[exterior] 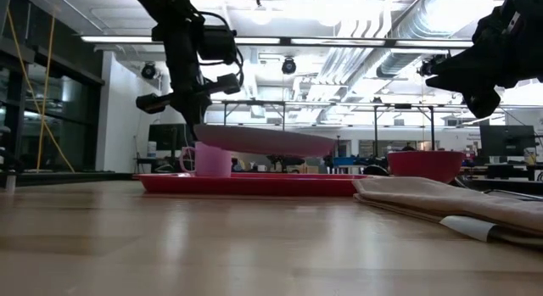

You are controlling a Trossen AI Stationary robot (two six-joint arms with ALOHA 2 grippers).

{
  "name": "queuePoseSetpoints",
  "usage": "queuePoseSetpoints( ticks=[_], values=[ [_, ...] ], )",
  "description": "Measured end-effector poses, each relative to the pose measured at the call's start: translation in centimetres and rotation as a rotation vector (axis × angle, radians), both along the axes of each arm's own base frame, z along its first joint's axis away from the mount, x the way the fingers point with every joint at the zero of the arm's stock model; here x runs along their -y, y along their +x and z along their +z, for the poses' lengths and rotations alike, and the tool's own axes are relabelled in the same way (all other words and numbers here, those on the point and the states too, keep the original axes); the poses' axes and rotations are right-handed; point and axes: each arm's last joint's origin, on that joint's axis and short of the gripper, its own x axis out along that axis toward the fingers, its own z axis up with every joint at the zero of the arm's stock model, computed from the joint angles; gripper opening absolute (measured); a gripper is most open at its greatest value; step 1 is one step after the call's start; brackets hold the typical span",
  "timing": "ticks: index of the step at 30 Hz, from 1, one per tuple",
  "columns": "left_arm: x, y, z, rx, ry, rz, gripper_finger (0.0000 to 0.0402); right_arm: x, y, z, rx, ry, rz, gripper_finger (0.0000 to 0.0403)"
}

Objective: Set up tray
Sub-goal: Put the light blue plate on the tray

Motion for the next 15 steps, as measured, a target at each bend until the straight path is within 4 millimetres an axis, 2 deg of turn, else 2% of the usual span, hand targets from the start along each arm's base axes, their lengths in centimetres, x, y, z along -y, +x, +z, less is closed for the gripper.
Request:
queuePoseSetpoints(
  ticks=[15],
  values=[
    [-0.19,-0.1,-0.01,0.002,0.002,-0.009,0.0012,0.0,0.0,0.0,0.001,0.004,-0.001,0.0083]
  ],
)
